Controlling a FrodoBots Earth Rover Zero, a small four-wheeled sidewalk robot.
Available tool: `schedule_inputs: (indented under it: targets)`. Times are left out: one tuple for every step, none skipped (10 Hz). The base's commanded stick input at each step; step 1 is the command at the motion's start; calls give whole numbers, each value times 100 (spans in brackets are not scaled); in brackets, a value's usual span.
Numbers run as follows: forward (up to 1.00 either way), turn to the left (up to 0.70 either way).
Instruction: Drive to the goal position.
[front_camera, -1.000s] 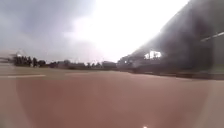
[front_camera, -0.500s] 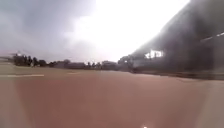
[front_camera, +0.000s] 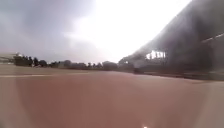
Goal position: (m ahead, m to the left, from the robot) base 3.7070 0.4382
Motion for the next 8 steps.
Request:
schedule_inputs:
  targets:
    - [70, 0]
    - [70, 0]
    - [70, 0]
    - [70, 0]
    - [70, 0]
    - [70, 0]
    - [70, 0]
    - [70, 0]
